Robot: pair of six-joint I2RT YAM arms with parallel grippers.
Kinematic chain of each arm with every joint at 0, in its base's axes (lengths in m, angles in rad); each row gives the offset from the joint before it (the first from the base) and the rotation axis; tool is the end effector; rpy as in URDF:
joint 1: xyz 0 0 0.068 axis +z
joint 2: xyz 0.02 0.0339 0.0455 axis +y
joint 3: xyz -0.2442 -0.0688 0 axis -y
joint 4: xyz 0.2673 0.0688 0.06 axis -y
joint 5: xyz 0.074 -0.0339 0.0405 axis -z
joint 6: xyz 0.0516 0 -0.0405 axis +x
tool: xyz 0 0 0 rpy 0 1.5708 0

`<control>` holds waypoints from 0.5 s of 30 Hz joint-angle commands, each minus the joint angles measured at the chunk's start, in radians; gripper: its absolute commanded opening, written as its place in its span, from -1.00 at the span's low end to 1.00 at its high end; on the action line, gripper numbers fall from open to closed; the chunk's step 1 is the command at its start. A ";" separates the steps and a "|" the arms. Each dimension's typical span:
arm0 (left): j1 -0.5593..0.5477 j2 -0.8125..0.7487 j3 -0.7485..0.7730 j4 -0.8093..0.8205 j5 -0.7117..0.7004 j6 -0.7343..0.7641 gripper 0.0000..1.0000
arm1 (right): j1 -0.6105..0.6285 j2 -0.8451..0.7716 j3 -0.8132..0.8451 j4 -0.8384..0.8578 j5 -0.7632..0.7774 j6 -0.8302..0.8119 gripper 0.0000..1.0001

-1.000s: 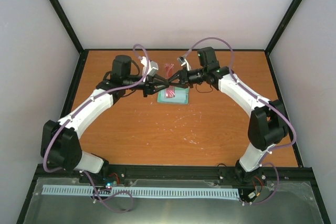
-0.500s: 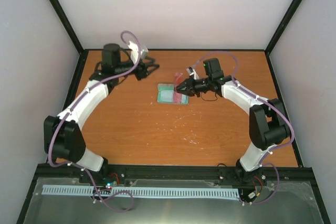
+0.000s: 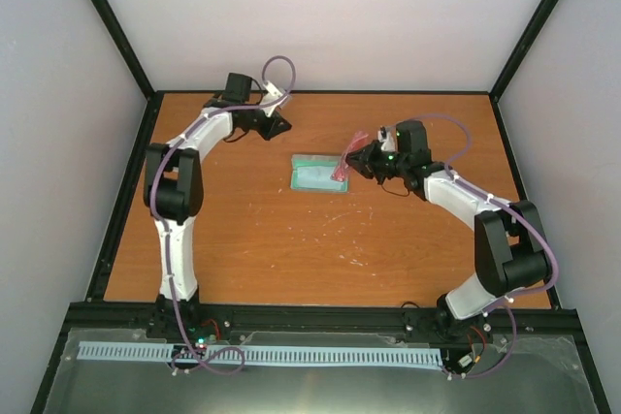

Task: Organize the sunglasses
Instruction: Adjust the sunglasses case at the center of the board.

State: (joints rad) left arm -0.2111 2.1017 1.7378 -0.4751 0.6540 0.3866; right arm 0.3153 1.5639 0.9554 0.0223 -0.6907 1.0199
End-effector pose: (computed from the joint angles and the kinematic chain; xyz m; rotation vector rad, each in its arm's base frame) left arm 0.4741 -0.1337 0.1995 0.9526 2.0876 -0.6924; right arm 0.3384 0.1450 0.1912 0.3874 2.3753 1.4523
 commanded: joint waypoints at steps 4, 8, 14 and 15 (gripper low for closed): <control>0.003 0.141 0.166 -0.186 0.011 0.039 -0.71 | 0.001 -0.048 -0.061 0.080 0.141 0.132 -0.94; 0.001 0.175 0.171 -0.183 0.018 0.024 -0.69 | -0.001 -0.054 -0.068 0.038 0.169 0.134 -0.94; -0.025 0.194 0.140 -0.195 0.035 0.014 -0.70 | -0.007 -0.047 -0.056 -0.054 0.244 0.135 -0.94; -0.033 0.190 0.129 -0.196 0.036 0.014 -0.69 | -0.008 -0.044 -0.053 -0.070 0.254 0.136 -0.94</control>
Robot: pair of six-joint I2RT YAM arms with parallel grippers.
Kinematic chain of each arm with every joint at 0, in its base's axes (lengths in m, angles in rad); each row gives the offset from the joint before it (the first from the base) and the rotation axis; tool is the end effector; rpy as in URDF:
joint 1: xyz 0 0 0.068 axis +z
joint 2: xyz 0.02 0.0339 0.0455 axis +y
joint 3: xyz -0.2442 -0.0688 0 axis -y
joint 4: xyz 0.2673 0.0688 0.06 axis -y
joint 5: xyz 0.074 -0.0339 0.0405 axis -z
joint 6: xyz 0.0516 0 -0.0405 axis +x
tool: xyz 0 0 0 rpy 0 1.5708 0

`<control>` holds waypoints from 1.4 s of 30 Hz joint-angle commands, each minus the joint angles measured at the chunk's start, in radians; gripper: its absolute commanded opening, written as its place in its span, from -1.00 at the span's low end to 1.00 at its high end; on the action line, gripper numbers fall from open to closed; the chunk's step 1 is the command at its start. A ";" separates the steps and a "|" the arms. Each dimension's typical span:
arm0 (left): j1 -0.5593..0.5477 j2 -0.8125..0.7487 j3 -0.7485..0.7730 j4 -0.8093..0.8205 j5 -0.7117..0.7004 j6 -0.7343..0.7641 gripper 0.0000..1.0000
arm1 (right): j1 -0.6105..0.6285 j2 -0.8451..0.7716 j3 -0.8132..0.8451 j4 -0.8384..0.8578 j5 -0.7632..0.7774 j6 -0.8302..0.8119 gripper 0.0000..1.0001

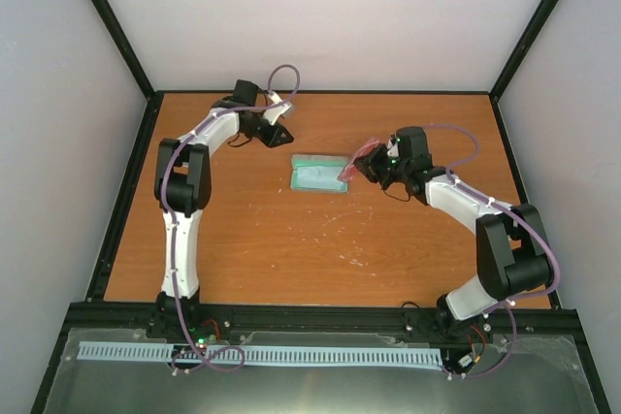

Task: Organize the sunglasses
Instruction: Adjust the sunglasses case at the center of the board.

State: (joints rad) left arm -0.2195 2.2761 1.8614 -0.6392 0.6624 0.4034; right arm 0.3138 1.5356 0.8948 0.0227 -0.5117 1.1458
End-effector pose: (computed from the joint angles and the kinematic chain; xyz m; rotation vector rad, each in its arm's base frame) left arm 0.4848 -0.1407 0.1469 0.9684 2.2772 -0.7840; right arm 0.3332 0.1347 0.1769 0.6816 2.3539 1.3089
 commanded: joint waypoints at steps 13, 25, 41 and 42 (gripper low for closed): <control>-0.111 -0.123 -0.259 0.080 0.035 -0.039 -0.71 | -0.007 0.043 0.034 -0.099 0.071 -0.019 -0.95; -0.116 -0.218 -0.395 0.146 0.060 -0.097 -0.71 | 0.007 0.277 0.207 -0.160 -0.122 -0.229 -0.94; -0.116 -0.251 -0.436 0.166 0.057 -0.082 -0.70 | 0.070 0.453 0.346 -0.249 -0.183 -0.265 -0.94; -0.116 -0.252 -0.438 0.167 0.057 -0.081 -0.70 | 0.074 0.462 0.348 -0.240 -0.184 -0.255 -0.94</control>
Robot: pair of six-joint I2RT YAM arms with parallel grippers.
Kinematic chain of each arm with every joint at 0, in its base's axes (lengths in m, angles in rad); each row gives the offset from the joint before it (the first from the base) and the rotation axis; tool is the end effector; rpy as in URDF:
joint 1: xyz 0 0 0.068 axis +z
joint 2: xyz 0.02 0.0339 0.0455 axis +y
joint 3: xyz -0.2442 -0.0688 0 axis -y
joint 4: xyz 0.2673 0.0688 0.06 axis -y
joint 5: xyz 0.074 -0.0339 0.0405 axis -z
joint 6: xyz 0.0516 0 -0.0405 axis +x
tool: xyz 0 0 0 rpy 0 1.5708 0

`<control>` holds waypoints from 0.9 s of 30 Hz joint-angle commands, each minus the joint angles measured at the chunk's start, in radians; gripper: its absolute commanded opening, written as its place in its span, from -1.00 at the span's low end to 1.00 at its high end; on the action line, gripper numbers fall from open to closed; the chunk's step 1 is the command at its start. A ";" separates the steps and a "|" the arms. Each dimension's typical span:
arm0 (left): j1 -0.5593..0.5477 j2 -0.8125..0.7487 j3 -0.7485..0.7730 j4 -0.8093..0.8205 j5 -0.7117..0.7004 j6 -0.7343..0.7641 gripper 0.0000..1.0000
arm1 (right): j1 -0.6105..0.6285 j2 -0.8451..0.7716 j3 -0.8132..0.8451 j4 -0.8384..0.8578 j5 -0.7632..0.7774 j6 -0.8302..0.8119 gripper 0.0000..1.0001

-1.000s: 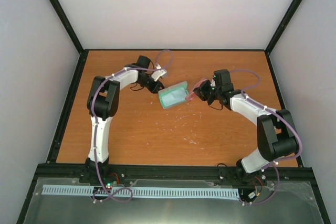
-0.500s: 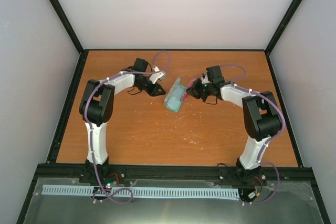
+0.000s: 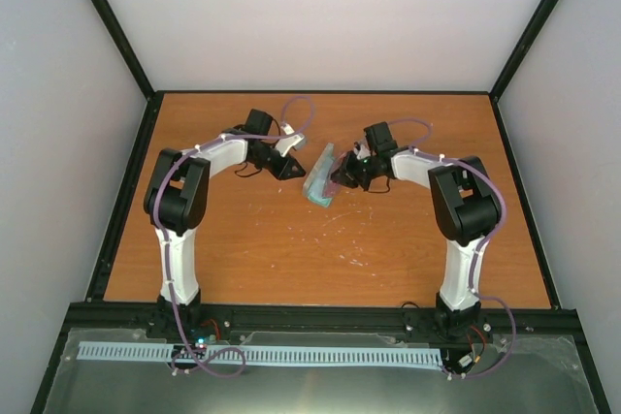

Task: Organize the sunglasses
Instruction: Adjust the sunglasses case at the center of the board, then place the sunglasses in the sunglasses case.

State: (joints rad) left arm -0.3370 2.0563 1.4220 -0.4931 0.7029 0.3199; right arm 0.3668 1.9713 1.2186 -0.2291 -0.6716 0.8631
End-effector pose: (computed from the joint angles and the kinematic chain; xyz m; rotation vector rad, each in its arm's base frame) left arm 0.3980 -0.1748 0.1170 1.0242 2.3506 -0.9419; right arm 0.3758 0.1788 0.1043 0.3954 2.7523 1.2721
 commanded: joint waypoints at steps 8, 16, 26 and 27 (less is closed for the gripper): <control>0.002 -0.050 -0.014 0.030 0.016 0.007 -0.70 | 0.036 0.072 0.054 0.079 -0.041 0.090 -0.94; 0.001 -0.058 -0.033 0.040 0.015 0.009 -0.70 | 0.036 0.111 0.083 0.097 -0.034 0.115 -0.92; 0.001 -0.055 -0.032 0.043 0.013 0.014 -0.69 | 0.043 0.175 0.148 0.002 -0.018 0.053 -0.87; 0.001 -0.054 -0.032 0.043 0.012 0.015 -0.69 | 0.042 0.178 0.149 -0.005 -0.017 0.048 -0.82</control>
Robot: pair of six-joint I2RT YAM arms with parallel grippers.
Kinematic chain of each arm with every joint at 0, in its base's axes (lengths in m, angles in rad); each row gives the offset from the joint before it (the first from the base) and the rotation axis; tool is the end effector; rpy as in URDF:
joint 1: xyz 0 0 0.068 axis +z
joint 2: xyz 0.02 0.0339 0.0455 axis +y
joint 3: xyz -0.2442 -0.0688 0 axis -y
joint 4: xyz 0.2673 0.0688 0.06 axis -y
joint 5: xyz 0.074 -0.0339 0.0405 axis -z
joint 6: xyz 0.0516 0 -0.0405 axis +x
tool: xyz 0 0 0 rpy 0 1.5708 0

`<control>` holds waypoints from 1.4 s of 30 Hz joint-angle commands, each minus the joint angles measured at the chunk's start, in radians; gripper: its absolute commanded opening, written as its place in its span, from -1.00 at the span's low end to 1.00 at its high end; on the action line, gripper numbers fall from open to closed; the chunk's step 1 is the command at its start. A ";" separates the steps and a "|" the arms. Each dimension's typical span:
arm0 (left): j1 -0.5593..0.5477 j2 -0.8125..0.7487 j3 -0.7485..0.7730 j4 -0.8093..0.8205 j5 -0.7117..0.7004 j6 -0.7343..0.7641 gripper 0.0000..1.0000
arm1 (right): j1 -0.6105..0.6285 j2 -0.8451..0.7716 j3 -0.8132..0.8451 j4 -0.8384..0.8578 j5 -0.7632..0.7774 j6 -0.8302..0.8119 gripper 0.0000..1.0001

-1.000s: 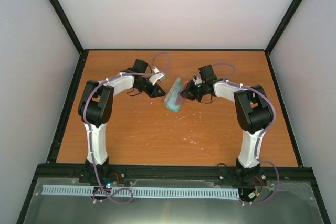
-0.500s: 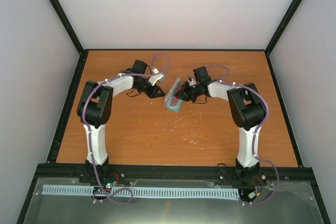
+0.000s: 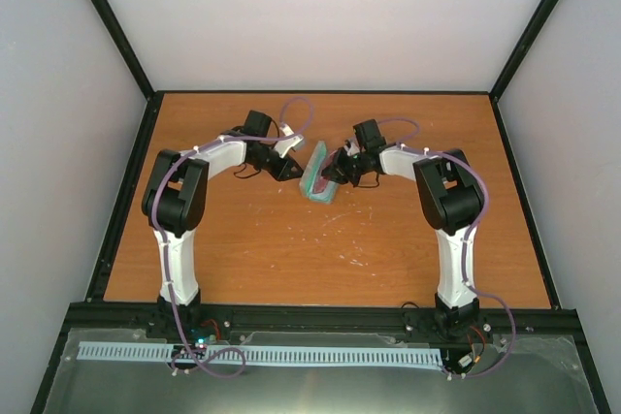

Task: Organize the sunglasses
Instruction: Place the sunglasses in the sunglasses case.

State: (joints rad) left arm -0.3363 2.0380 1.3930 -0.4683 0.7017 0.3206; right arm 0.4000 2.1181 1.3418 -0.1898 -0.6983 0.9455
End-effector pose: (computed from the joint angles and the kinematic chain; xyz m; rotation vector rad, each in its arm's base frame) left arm 0.3947 -0.1733 0.1170 1.0253 2.3368 -0.9352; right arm 0.3964 0.2036 0.0842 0.4466 2.7732 1.3372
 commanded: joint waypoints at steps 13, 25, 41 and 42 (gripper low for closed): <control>0.000 -0.028 0.002 0.022 0.017 0.016 -0.68 | 0.009 0.030 0.107 -0.245 0.068 -0.168 -0.13; 0.000 -0.029 -0.001 0.024 0.019 0.020 -0.68 | 0.008 -0.002 0.158 -0.358 0.119 -0.237 -0.12; 0.000 -0.033 0.007 0.025 0.021 0.027 -0.68 | 0.006 -0.082 0.160 -0.445 0.174 -0.274 -0.15; 0.000 -0.034 0.009 0.025 0.021 0.027 -0.68 | 0.006 -0.086 0.160 -0.451 0.177 -0.274 -0.10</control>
State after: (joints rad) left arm -0.3367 2.0380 1.3914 -0.4629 0.7036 0.3248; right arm 0.4046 2.0861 1.4918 -0.6075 -0.5461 0.6853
